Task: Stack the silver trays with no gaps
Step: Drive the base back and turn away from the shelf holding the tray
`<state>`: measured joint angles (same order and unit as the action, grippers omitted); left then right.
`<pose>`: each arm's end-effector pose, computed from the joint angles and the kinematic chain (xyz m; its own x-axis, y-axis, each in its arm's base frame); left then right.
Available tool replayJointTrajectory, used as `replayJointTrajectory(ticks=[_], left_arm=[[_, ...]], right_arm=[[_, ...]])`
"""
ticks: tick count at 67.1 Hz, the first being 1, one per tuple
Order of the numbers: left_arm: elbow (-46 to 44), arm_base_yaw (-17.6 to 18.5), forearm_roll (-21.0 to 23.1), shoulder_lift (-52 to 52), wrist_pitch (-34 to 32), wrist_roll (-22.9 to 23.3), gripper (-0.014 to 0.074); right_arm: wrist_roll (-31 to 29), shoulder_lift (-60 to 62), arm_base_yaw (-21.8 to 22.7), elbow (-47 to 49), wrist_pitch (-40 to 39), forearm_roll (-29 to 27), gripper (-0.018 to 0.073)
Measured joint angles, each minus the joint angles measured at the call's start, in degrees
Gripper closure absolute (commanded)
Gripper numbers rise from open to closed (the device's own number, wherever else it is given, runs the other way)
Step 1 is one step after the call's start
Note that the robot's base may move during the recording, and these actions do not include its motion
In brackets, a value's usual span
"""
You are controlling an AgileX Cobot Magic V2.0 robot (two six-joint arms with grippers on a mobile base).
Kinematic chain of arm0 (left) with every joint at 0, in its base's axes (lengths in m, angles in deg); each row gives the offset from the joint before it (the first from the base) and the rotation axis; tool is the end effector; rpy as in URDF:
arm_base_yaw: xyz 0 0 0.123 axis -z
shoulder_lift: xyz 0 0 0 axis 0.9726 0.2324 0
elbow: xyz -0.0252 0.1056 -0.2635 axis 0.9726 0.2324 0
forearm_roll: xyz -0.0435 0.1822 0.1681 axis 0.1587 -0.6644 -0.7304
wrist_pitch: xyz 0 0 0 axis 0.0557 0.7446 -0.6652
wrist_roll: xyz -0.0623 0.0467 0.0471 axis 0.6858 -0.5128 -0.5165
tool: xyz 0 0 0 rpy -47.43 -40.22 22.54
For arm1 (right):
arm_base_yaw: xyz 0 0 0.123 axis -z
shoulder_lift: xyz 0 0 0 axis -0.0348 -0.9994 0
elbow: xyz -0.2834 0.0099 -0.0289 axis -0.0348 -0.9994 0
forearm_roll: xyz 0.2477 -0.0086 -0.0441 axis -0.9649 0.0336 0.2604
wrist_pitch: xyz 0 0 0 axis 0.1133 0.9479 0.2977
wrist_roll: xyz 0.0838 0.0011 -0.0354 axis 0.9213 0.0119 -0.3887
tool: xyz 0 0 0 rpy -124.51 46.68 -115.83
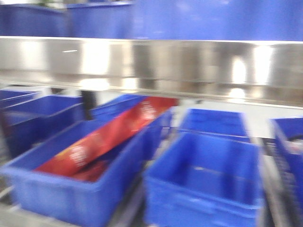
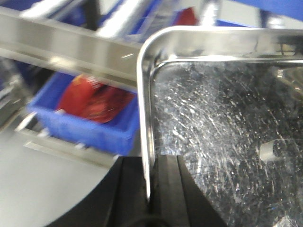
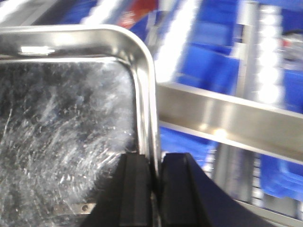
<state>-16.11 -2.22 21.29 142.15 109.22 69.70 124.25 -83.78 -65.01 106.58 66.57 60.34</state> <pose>0.1237 -0.1725 0.4038 -0.5172 -0.0724 -0.8528 0.0458 0.9926 -0.1120 0.1518 0.1679 0.3961 -0.6713 0.0369 -0.7403 0.0084 0.9991 0.0422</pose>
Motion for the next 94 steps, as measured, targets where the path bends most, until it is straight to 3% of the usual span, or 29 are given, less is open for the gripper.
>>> replayJointTrajectory(ticks=[94], left_arm=[[0.0,-0.1,-0.3,0.0,0.1,0.1,0.0613]], right_arm=[[-0.1,0.2,0.1,-0.3,-2.5,1.1,0.0580]])
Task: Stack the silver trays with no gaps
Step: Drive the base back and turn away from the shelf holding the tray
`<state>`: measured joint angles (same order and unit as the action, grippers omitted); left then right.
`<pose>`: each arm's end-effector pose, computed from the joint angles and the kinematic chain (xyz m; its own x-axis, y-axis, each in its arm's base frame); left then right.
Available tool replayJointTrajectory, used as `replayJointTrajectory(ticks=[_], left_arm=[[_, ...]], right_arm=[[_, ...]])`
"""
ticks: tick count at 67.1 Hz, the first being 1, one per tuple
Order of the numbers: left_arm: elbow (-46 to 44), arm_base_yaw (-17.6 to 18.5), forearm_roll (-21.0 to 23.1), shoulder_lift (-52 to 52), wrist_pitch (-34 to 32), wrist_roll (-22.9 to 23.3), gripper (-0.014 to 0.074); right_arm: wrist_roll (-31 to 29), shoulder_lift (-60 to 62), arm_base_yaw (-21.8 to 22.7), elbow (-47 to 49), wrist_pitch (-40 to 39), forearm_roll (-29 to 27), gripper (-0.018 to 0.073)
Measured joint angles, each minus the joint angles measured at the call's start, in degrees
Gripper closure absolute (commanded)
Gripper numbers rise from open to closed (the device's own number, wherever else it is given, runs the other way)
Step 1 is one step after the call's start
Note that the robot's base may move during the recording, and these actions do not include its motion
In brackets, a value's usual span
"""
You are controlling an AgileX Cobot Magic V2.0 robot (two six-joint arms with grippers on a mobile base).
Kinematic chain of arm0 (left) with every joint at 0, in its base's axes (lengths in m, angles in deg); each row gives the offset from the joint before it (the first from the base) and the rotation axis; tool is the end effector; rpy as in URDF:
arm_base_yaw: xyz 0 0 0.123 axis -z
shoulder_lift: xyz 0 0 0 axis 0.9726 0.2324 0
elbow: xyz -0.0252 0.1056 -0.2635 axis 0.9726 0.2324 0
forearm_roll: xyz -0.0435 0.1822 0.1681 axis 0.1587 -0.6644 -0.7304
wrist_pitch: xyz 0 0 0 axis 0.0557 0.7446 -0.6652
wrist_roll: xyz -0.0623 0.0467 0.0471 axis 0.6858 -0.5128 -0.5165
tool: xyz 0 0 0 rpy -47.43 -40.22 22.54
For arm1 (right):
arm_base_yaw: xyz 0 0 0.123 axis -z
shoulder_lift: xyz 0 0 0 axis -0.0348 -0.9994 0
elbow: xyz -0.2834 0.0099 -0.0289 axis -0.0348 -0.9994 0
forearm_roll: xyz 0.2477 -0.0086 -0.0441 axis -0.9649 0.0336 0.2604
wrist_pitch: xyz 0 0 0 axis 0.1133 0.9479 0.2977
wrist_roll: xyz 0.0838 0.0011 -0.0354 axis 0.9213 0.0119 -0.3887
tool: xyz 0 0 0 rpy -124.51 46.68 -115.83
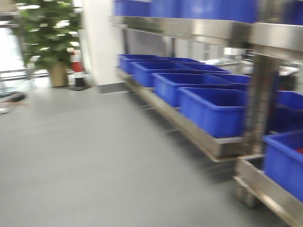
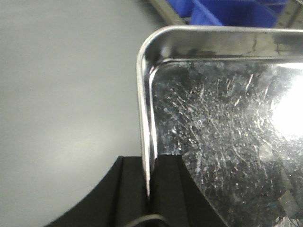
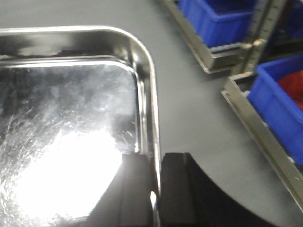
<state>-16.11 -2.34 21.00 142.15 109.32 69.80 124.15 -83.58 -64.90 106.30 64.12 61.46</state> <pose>0.1243 -0.1720 0.4041 -0.5132 -0.0743 -0.8550 0.0413 0.9930 -0.1111 0.1537 0.1695 0.3979 -0.6463 0.0312 -0.7624 -0.0188 0.9982 0.0568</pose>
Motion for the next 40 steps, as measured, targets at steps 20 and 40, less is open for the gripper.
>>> replayJointTrajectory(ticks=[20,40], left_arm=[[0.0,0.0,0.0,-0.1,0.0,0.0,0.0613],[0.0,0.0,0.0,-0.1,0.0,0.0,0.0613]], right_arm=[[0.0,0.0,0.0,0.0,-0.1,0.0,0.0580],[0.0,0.0,0.0,0.0,-0.2,0.0,0.0580]])
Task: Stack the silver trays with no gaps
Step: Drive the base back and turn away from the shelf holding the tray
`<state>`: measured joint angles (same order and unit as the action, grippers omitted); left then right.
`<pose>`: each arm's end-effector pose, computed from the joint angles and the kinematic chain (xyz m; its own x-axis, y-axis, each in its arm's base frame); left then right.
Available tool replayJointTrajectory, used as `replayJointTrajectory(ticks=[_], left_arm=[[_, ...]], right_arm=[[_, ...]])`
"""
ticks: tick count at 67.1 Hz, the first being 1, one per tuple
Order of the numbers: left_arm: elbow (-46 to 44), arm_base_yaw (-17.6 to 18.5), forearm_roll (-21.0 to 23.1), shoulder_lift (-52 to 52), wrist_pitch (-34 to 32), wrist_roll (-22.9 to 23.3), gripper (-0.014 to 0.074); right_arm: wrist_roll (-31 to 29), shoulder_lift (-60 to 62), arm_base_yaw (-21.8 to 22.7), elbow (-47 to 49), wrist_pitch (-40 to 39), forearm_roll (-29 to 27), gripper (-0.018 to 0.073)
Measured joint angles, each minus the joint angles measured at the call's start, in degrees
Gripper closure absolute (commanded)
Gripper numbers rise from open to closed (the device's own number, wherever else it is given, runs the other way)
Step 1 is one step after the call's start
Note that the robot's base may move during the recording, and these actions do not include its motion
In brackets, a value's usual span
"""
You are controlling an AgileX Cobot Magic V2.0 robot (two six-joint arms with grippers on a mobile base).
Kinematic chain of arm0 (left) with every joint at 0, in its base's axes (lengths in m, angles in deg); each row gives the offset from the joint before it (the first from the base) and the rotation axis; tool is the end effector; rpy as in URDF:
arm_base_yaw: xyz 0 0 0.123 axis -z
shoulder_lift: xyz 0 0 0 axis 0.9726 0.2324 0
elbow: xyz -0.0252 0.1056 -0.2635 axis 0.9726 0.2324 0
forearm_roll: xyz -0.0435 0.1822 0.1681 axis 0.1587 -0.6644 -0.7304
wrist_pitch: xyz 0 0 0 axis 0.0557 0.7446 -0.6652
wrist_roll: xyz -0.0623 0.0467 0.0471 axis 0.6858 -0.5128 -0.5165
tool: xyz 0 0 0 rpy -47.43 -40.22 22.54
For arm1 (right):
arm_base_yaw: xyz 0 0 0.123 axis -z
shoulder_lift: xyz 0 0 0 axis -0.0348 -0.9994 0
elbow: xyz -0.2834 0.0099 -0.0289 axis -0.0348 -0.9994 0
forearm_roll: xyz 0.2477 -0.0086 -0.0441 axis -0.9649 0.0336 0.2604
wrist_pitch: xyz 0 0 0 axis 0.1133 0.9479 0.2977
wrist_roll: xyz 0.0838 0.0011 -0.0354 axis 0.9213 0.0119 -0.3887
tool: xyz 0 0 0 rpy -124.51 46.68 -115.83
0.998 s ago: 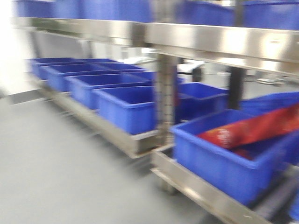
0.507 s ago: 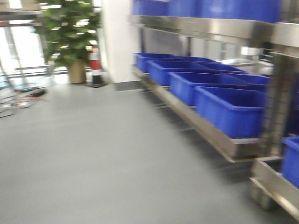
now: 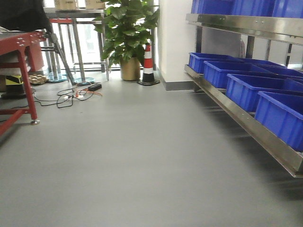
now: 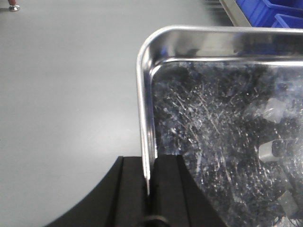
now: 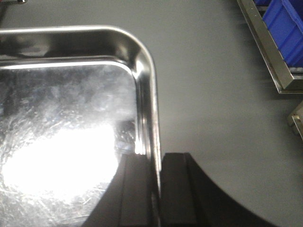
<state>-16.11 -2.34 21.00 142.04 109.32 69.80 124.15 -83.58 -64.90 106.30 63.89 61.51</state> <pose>0.1242 -0.1715 0.4045 -0.5128 -0.0759 -0.8552 0.0414 0.9927 -0.1129 0.1538 0.1698 0.3981 -0.6446 0.0311 -0.7639 -0.0215 0.9980 0.0588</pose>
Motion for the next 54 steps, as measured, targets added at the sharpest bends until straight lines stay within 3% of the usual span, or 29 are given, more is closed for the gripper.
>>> replayJointTrajectory(ticks=[54], left_arm=[[0.0,0.0,0.0,0.0,0.0,0.0,0.0613]], right_arm=[[0.0,0.0,0.0,0.0,0.0,0.2,0.0580]])
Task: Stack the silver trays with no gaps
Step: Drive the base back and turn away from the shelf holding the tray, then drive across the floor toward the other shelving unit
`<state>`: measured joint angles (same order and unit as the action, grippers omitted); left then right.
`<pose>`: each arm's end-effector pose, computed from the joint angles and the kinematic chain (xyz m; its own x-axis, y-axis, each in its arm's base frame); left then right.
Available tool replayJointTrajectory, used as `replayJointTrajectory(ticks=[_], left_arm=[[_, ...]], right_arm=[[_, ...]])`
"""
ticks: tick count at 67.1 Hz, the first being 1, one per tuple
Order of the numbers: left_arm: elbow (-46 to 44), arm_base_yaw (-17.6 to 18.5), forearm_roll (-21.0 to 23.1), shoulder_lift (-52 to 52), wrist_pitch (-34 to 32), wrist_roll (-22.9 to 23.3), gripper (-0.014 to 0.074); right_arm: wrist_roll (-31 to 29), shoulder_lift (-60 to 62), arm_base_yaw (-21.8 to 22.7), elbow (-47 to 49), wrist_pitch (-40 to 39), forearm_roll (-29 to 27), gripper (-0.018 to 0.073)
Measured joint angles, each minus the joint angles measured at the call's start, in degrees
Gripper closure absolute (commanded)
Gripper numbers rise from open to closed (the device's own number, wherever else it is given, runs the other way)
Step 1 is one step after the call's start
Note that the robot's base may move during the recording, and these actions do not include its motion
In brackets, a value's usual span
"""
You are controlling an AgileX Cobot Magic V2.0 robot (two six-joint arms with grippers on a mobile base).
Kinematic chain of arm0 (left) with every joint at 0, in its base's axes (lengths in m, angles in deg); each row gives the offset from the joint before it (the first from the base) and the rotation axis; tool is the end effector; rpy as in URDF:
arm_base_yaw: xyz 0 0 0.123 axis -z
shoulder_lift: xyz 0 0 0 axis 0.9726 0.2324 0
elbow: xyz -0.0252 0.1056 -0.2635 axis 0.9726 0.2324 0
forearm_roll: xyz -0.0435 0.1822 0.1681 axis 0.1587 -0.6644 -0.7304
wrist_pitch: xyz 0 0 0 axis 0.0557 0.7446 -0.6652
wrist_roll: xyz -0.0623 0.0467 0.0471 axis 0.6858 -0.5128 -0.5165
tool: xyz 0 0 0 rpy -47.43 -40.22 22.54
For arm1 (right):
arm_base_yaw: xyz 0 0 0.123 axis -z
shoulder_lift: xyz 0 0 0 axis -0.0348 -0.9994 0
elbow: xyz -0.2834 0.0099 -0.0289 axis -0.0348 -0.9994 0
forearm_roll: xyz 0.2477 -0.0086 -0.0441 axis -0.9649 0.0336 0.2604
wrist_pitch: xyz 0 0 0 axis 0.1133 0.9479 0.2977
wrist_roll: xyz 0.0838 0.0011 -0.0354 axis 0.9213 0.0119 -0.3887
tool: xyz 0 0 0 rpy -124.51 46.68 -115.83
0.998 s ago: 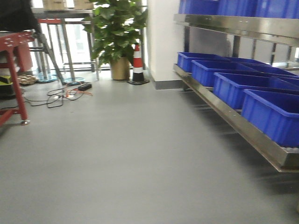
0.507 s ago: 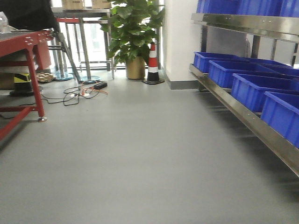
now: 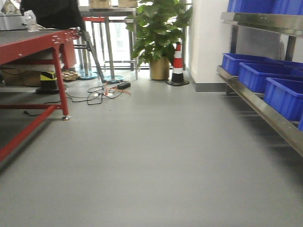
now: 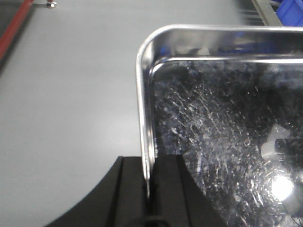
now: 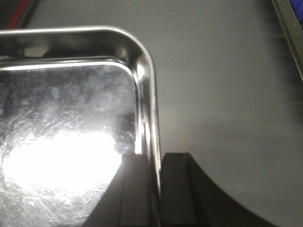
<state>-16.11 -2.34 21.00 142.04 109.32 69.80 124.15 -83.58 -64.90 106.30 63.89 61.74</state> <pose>0.1242 -0.1715 0.4045 -0.5128 -0.0759 -0.8552 0.0414 0.9927 -0.1129 0.1540 0.1697 0.3984 -0.6418 0.0300 -0.7662 -0.0212 0.9982 0.0569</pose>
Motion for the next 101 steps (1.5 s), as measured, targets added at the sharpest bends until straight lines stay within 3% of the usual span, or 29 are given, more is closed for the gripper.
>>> replayJointTrajectory(ticks=[101], left_arm=[[0.0,0.0,0.0,0.0,0.0,0.0,0.0613]], right_arm=[[0.0,0.0,0.0,0.0,0.8,-0.1,0.0580]])
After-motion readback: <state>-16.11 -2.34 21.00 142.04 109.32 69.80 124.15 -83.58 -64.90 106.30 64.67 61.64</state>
